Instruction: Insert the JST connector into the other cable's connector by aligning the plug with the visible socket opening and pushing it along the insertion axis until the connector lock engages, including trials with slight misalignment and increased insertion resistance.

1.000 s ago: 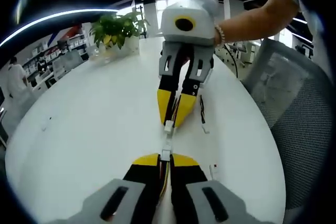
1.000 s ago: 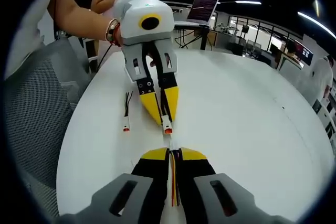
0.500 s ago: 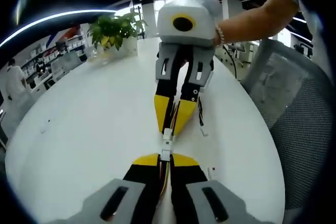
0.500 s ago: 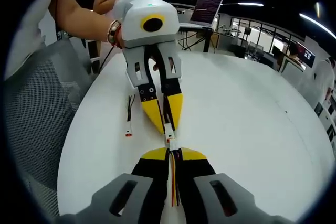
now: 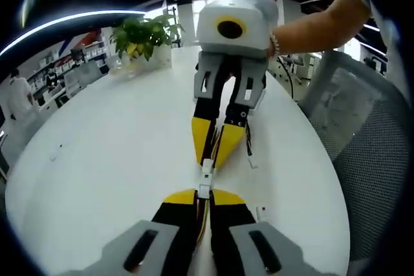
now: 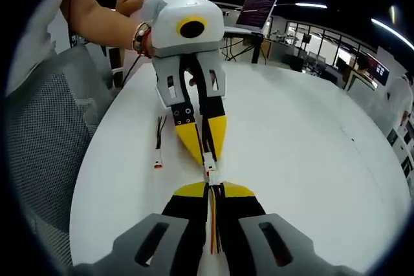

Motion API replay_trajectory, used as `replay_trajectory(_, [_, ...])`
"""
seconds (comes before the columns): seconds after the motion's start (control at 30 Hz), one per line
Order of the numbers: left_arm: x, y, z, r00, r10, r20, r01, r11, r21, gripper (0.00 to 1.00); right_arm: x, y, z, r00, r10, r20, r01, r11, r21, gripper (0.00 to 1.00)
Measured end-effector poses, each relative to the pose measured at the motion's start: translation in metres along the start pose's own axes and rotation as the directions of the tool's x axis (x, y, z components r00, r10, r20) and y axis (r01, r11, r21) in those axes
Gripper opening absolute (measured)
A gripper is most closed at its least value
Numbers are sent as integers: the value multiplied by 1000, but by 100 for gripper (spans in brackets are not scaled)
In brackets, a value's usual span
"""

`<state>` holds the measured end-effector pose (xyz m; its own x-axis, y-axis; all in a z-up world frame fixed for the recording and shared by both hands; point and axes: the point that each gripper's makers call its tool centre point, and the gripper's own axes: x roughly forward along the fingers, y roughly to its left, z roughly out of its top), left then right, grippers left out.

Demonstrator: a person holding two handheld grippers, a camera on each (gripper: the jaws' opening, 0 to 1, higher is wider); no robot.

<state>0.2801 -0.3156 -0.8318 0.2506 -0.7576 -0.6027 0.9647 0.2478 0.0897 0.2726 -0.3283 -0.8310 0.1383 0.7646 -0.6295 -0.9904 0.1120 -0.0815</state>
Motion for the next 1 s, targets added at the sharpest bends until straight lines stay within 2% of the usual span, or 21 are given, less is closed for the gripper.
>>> replay_trajectory(0.43, [0,2,0,1000,7,15,-6,999,-45,0,1,-1,0,1000,-7,4,7,1000,15,3])
replay_trajectory(0.73, [-1,2,-1,1000,8,6,-8,999,-41,0,1,1,4,1000,-7,-13,6,1000,-25,3])
replay_trajectory(1.0, [-2,3,-3,1000,13,-4,-13,999,-48,0,-2,-4,10,1000,-20,16,20,1000,-12,3])
